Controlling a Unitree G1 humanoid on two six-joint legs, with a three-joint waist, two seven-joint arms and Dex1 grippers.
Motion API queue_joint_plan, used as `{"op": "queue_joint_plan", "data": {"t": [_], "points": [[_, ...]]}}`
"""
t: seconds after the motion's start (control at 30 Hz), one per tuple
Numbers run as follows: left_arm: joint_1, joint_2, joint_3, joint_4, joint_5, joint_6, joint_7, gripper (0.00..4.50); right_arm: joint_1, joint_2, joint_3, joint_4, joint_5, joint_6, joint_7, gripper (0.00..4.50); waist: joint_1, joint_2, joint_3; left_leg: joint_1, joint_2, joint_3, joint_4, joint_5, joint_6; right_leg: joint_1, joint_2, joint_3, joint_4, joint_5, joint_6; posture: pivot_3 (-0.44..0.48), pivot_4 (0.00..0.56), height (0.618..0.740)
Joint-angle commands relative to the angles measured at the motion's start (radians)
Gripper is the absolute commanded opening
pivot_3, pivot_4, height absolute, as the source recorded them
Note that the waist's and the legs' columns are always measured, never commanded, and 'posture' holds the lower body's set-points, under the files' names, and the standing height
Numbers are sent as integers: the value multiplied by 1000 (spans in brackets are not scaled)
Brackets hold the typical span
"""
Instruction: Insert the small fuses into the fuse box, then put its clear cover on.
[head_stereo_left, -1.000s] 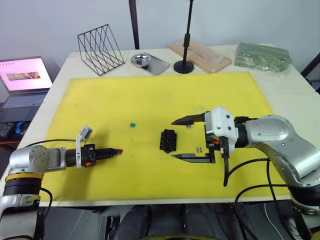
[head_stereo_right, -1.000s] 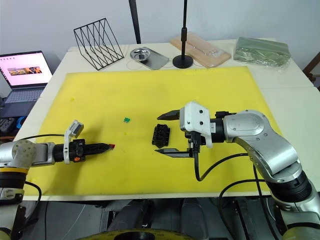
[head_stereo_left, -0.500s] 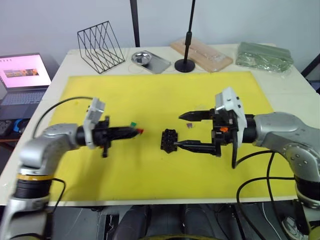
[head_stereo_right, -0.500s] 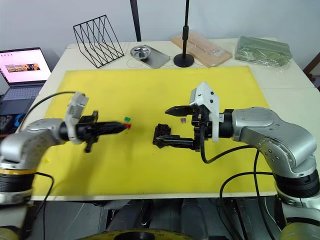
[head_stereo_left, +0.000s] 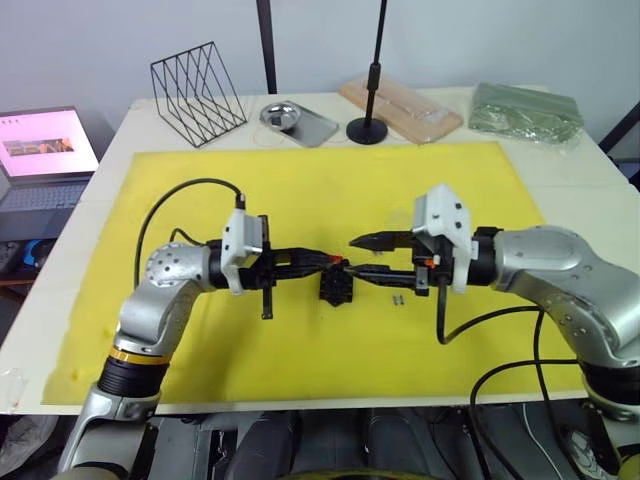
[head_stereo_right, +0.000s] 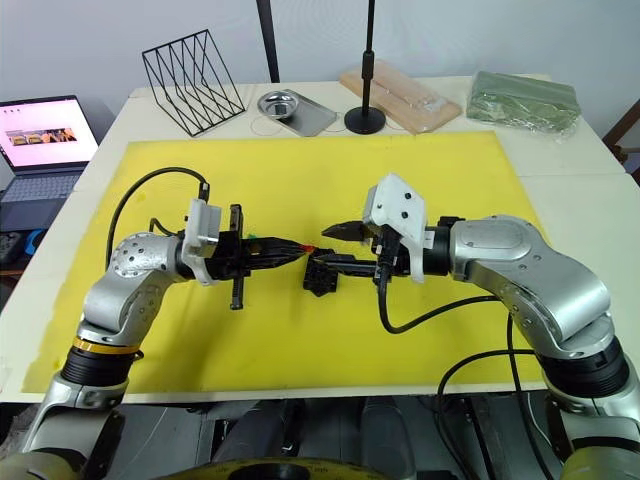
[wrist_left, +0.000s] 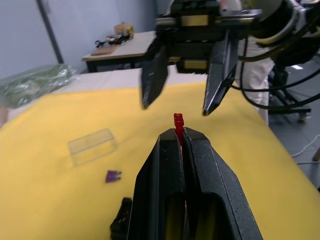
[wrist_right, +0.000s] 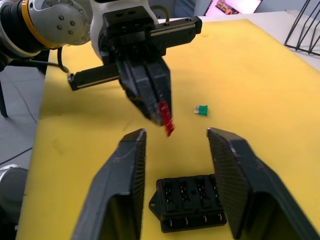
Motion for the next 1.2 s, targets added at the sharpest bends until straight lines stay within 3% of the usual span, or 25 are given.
{"op": "queue_joint_plan", "data": {"t": [0.03, 0.47, 0.57, 0.73, 0.9, 1.0, 1.2], "points": [[-21, 0, 0, 3, 3, -46, -17, 0, -5, 3, -12, -37, -1, -15, -3, 2062, 0, 0, 0, 0, 0, 0, 0, 0, 0, 0, 0, 0, 0, 0, 0, 0, 150, 740], [-39, -13, -10, 18, -2, -64, -26, 0, -4, 9, -24, -51, 43, 14, -16, 2062, 0, 0, 0, 0, 0, 0, 0, 0, 0, 0, 0, 0, 0, 0, 0, 0, 150, 740], [-35, -9, -23, 13, 1, -61, -32, 0, -15, 22, -27, -49, 68, 29, -26, 1531, 0, 0, 0, 0, 0, -1, 0, 0, 0, 0, 0, 0, 0, 0, 0, 0, 150, 740], [-24, -2, -33, 7, 4, -64, -33, 0, -26, 33, -41, -52, 110, 55, -39, 19, 0, 0, 0, 0, 0, -1, 0, 0, 0, 0, 0, 0, 0, 0, 0, 0, 150, 740], [-20, -1, -26, 3, -2, -46, -23, 0, -21, 5, -47, -50, 118, 62, -12, 19, 0, 0, 0, 0, 0, -1, 0, 0, 0, 0, 0, 0, 0, 0, 0, 0, 150, 740], [-13, 0, -22, 0, -2, -44, -18, 718, -25, -3, -45, -48, 122, 65, -5, 0, 0, 0, 0, 0, 0, -1, 0, 0, 0, 0, 0, 0, 0, 0, 0, 0, 150, 740], [32, 28, -9, -18, 2, -40, -4, 2885, -48, -13, -21, -57, 109, 87, -21, 0, -1, 0, 0, 0, 0, -1, 0, 0, 0, 0, 0, 0, 0, 0, 0, 0, 150, 740]]}}
